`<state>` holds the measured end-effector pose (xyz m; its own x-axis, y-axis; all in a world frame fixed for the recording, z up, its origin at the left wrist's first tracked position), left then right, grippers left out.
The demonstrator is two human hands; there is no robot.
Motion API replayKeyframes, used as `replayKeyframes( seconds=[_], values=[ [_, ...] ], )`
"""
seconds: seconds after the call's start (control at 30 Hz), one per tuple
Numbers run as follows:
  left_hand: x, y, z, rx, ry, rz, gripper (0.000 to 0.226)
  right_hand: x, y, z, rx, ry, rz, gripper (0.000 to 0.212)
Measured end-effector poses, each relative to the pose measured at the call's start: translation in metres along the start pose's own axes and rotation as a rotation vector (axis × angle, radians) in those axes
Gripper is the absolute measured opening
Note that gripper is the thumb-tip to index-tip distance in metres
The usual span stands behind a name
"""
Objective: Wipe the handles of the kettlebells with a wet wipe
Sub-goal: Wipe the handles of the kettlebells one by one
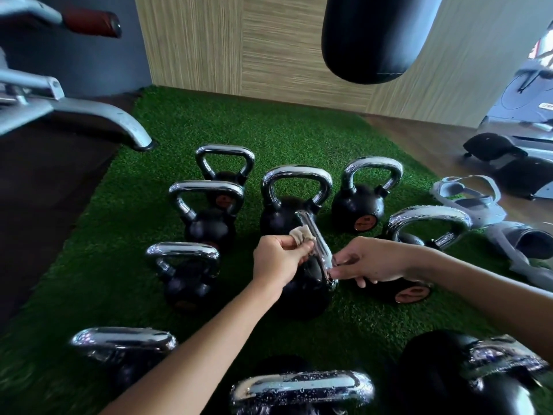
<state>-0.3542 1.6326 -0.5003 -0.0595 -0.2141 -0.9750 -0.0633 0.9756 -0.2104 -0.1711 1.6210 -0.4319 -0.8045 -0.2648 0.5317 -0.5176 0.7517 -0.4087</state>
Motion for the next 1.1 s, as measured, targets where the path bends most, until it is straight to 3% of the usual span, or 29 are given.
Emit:
replayKeyframes(
  seconds=[0.2,0.47,0.63,0.7,0.8,0.83,0.93,1.1],
  values=[
    [0.012,-0.039,0.000,0.217,0.083,0.021,0.013,-0.003,0.002,0.000,0.012,0.005,0.009,0.040],
    [0.022,-0.039,-0.002,0.226,0.433,0.230,0.024,-0.003,0.000,0.004,-0.035,0.040,0.038,0.040],
    [0.037,-0.039,-0.002,0.297,0.618,0.215,0.021,0.003,-0.004,0.006,-0.111,0.090,0.051,0.039],
    [0.022,-0.032,-0.010,0.296,0.644,0.156,0.018,0.004,-0.005,0.002,-0.218,0.021,0.085,0.019],
    [-0.009,-0.021,-0.028,0.325,0.400,0.027,0.023,0.014,-0.011,-0.006,-0.447,-0.209,0.077,0.071],
    [-0.019,-0.020,-0.033,0.349,0.240,-0.008,0.028,0.021,-0.013,-0.007,-0.495,-0.218,0.010,0.075],
    [-0.041,-0.023,-0.036,0.406,-0.043,-0.066,0.029,0.037,-0.014,-0.009,-0.564,-0.030,-0.154,0.059],
    [-0.054,-0.030,-0.033,0.586,-0.222,-0.248,0.026,0.037,-0.012,-0.015,-0.680,0.149,-0.188,0.029]
  ],
)
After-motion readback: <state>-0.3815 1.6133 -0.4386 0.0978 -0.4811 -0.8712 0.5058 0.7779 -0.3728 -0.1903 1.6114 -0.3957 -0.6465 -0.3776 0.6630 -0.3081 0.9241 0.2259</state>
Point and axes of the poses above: each hand's wrist, its own y-axis towards the middle knuckle, its own z-axis out of the palm, x = y × z, the point moved 3 cm from there along y, towards the middle knuckle, and after that the axes turned 6 degrees about -z, right-handed, at the moved point
